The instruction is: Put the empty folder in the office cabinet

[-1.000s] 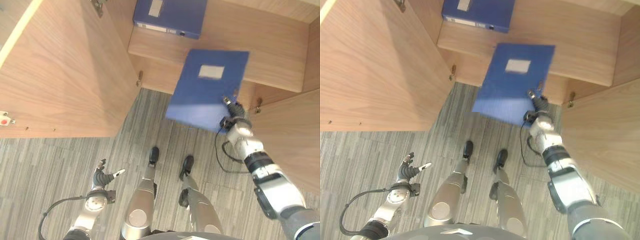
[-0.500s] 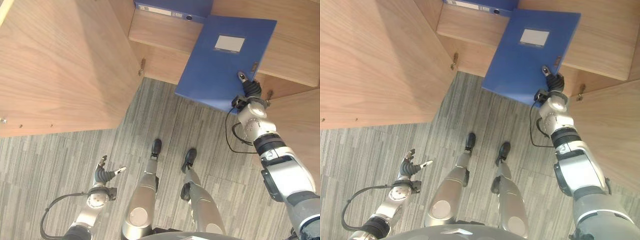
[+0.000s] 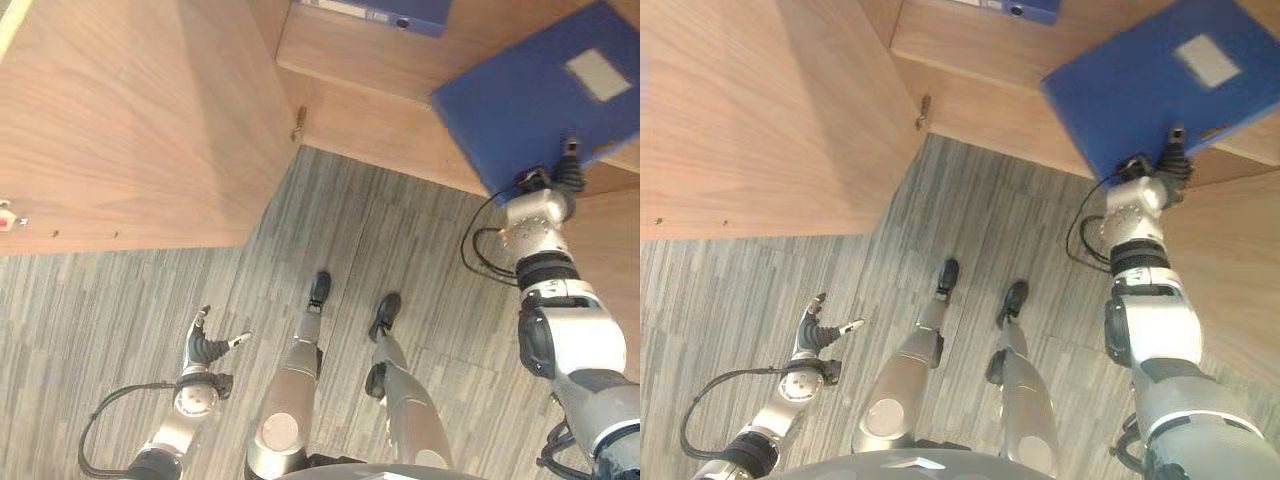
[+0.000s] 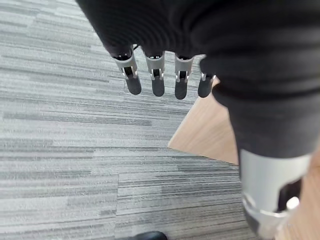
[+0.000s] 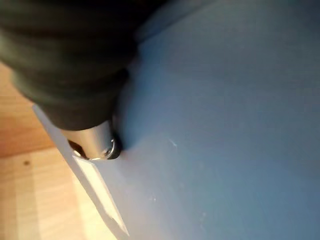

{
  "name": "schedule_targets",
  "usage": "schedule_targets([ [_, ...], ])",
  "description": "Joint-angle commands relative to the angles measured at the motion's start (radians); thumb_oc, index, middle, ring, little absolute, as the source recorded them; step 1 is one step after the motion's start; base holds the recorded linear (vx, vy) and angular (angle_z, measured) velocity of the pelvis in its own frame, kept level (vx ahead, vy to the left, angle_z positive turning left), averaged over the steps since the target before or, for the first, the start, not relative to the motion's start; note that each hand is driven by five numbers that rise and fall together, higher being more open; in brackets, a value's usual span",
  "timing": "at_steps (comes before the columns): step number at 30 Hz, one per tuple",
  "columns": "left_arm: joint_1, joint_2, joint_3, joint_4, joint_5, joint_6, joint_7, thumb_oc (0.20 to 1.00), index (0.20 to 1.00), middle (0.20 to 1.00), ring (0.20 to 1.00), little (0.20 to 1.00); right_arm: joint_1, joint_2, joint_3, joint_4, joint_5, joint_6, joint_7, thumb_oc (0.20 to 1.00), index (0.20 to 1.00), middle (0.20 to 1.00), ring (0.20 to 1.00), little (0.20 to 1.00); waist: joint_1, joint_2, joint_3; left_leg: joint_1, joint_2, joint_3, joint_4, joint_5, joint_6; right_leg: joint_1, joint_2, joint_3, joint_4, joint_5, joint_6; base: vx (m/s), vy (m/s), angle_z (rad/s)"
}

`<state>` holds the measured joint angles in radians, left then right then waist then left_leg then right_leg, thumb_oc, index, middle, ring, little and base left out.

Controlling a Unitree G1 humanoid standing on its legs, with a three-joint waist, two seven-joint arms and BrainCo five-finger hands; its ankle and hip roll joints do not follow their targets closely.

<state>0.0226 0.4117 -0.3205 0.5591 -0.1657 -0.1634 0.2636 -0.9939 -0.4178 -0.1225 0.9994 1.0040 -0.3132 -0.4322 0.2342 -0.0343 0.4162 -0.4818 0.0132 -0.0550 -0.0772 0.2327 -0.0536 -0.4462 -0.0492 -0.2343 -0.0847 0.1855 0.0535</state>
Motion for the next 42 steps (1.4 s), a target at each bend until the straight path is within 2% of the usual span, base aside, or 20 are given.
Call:
schedule_targets([
  [1, -0.027, 0.059, -0.041, 0.068, 0.060, -0.011, 0.062, 1.000, 1.000, 1.000, 1.000, 1.000, -0.037, -0.089, 0.016, 0.044, 0.030, -0.074, -0.057, 0.200, 0.200, 0.200, 0.200, 0.200, 0.024, 0.000, -0.053, -0.006, -0.004, -0.050, -0.010, -0.119, -0.022, 0.019, -0.108, 0.000, -0.003, -0.064, 0.131, -0.02, 0.037, 0.13],
  [3, -0.030, 0.056, -0.045, 0.083, 0.067, -0.006, 0.065, 1.000, 1.000, 1.000, 1.000, 1.000, -0.040, -0.094, 0.009, 0.055, 0.035, -0.071, -0.067, 0.200, 0.200, 0.200, 0.200, 0.200, 0.029, -0.001, -0.052, -0.007, -0.008, -0.055, -0.010, -0.119, -0.018, 0.020, -0.110, -0.001, -0.003, -0.068, 0.133, -0.01, 0.052, 0.05],
  [6, -0.023, 0.039, -0.048, 0.140, 0.074, 0.016, 0.070, 1.000, 1.000, 1.000, 1.000, 1.000, -0.032, -0.088, -0.009, 0.062, 0.051, -0.062, -0.088, 0.200, 0.200, 0.200, 0.200, 0.200, 0.043, 0.008, -0.046, 0.012, -0.032, -0.073, -0.010, -0.128, 0.010, 0.047, -0.154, -0.004, 0.002, -0.054, 0.148, 0.00, 0.094, 0.05],
  [7, -0.024, 0.039, -0.049, 0.141, 0.074, 0.015, 0.071, 1.000, 1.000, 1.000, 1.000, 1.000, -0.032, -0.088, -0.009, 0.061, 0.051, -0.061, -0.089, 0.200, 0.200, 0.200, 0.200, 0.200, 0.042, 0.009, -0.042, 0.015, -0.033, -0.074, -0.010, -0.128, 0.012, 0.051, -0.156, -0.005, 0.001, -0.054, 0.149, 0.00, 0.143, 0.08],
  [8, -0.023, 0.037, -0.048, 0.164, 0.072, 0.022, 0.073, 1.000, 1.000, 1.000, 1.000, 1.000, -0.034, -0.074, -0.016, 0.058, 0.059, -0.057, -0.093, 0.200, 0.200, 0.200, 0.200, 0.200, 0.047, 0.033, -0.036, 0.039, -0.042, -0.089, -0.010, -0.140, 0.032, 0.037, -0.199, 0.009, 0.073, -0.055, 0.153, 0.00, 0.182, 0.14],
  [9, -0.022, 0.039, -0.045, 0.172, 0.077, 0.025, 0.077, 1.000, 1.000, 1.000, 1.000, 1.000, -0.031, -0.068, -0.021, 0.062, 0.063, -0.055, -0.092, 0.200, 0.200, 0.200, 0.200, 0.200, 0.056, 0.045, -0.029, 0.051, -0.051, -0.093, -0.010, -0.142, 0.037, 0.023, -0.223, 0.005, 0.118, -0.064, 0.157, 0.00, 0.181, 0.18],
  [11, -0.020, 0.040, -0.043, 0.181, 0.078, 0.026, 0.080, 1.000, 1.000, 1.000, 1.000, 1.000, -0.035, -0.061, -0.023, 0.072, 0.066, -0.050, -0.092, 0.200, 0.200, 0.200, 0.200, 0.200, 0.062, 0.050, -0.019, 0.064, -0.060, -0.090, -0.010, -0.146, 0.041, 0.004, -0.245, 0.000, 0.162, -0.064, 0.156, 0.00, 0.100, 0.11],
  [12, -0.016, 0.046, -0.038, 0.178, 0.073, 0.026, 0.085, 1.000, 1.000, 1.000, 1.000, 1.000, -0.044, -0.061, -0.035, 0.094, 0.081, -0.049, -0.102, 0.200, 0.200, 0.200, 0.200, 0.200, 0.071, 0.053, -0.003, 0.076, -0.070, -0.096, -0.010, -0.149, 0.044, -0.012, -0.258, -0.012, 0.157, -0.037, 0.152, 0.01, 0.068, 0.06],
  [15, -0.010, 0.050, -0.040, 0.179, 0.069, 0.024, 0.084, 1.000, 1.000, 1.000, 1.000, 1.000, -0.050, -0.061, -0.047, 0.117, 0.094, -0.051, -0.107, 0.200, 0.200, 0.200, 0.200, 0.200, 0.065, 0.052, 0.000, 0.080, -0.077, -0.095, -0.010, -0.145, 0.042, -0.009, -0.245, -0.018, 0.111, -0.005, 0.151, 0.03, -0.012, 0.00],
  [17, 0.005, 0.045, -0.057, 0.173, 0.078, 0.018, 0.078, 1.000, 1.000, 1.000, 1.000, 1.000, -0.055, -0.072, -0.043, 0.150, 0.113, -0.045, -0.096, 0.200, 0.200, 0.200, 0.200, 0.200, 0.044, 0.057, -0.007, 0.089, -0.089, -0.098, -0.010, -0.150, 0.045, -0.049, -0.199, 0.004, 0.041, 0.045, 0.161, 0.16, 0.012, 0.10],
  [19, 0.012, 0.039, -0.060, 0.169, 0.081, 0.018, 0.075, 1.000, 1.000, 1.000, 1.000, 1.000, -0.052, -0.079, -0.041, 0.155, 0.120, -0.045, -0.091, 0.200, 0.200, 0.200, 0.200, 0.200, 0.038, 0.064, -0.011, 0.098, -0.087, -0.101, -0.010, -0.155, 0.046, -0.063, -0.180, 0.013, 0.016, 0.050, 0.161, 0.15, -0.005, 0.05],
  [20, 0.015, 0.031, -0.061, 0.165, 0.081, 0.016, 0.066, 1.000, 1.000, 1.000, 1.000, 1.000, -0.040, -0.107, -0.048, 0.158, 0.122, -0.038, -0.084, 0.200, 0.200, 0.200, 0.200, 0.200, 0.028, 0.075, -0.009, 0.121, -0.090, -0.114, -0.010, -0.162, 0.046, -0.099, -0.154, 0.027, 0.005, 0.046, 0.162, 0.11, -0.020, 0.03],
  [22, 0.012, 0.023, -0.064, 0.164, 0.078, 0.012, 0.062, 1.000, 1.000, 1.000, 1.000, 1.000, -0.027, -0.138, -0.056, 0.156, 0.127, -0.041, -0.087, 0.200, 0.200, 0.200, 0.200, 0.200, 0.027, 0.077, -0.011, 0.135, -0.100, -0.133, -0.010, -0.168, 0.041, -0.108, -0.146, 0.030, -0.003, 0.036, 0.161, 0.14, -0.088, 0.04],
  [23, 0.009, 0.019, -0.069, 0.168, 0.073, 0.011, 0.062, 1.000, 1.000, 1.000, 1.000, 1.000, -0.019, -0.152, -0.068, 0.153, 0.129, -0.044, -0.089, 0.200, 0.200, 0.200, 0.200, 0.200, 0.020, 0.076, -0.007, 0.132, -0.105, -0.140, -0.010, -0.164, 0.035, -0.105, -0.153, 0.020, -0.003, 0.057, 0.157, 0.14, -0.149, 0.09],
  [27, 0.018, 0.000, -0.074, 0.172, 0.061, 0.007, 0.062, 1.000, 1.000, 1.000, 1.000, 1.000, -0.016, -0.196, -0.071, 0.159, 0.128, -0.042, -0.097, 0.200, 0.200, 0.200, 0.200, 0.200, 0.021, 0.076, -0.025, 0.125, -0.100, -0.152, -0.010, -0.177, 0.030, -0.091, -0.157, -0.005, -0.003, 0.054, 0.156, 0.09, -0.128, 0.14],
  [33, 0.009, -0.033, -0.120, 0.268, 0.081, 0.020, 0.058, 1.000, 1.000, 1.000, 1.000, 1.000, -0.083, -0.283, -0.043, 0.177, 0.137, -0.057, -0.101, 0.200, 0.200, 0.200, 0.200, 0.200, 0.011, 0.062, -0.040, 0.098, -0.061, -0.162, -0.010, -0.193, 0.009, -0.087, -0.138, -0.045, -0.003, 0.029, 0.142, 0.09, -0.124, 0.11],
  [42, -0.041, -0.059, -0.143, 0.325, 0.060, 0.015, 0.076, 1.000, 1.000, 1.000, 1.000, 1.000, -0.207, -0.376, 0.052, 0.243, 0.118, -0.039, -0.114, 0.200, 0.200, 0.200, 0.200, 0.200, -0.005, 0.051, -0.035, 0.068, -0.037, -0.152, -0.010, -0.198, -0.009, -0.100, -0.110, -0.043, -0.003, 0.005, 0.129, 0.02, -0.042, 0.01],
])
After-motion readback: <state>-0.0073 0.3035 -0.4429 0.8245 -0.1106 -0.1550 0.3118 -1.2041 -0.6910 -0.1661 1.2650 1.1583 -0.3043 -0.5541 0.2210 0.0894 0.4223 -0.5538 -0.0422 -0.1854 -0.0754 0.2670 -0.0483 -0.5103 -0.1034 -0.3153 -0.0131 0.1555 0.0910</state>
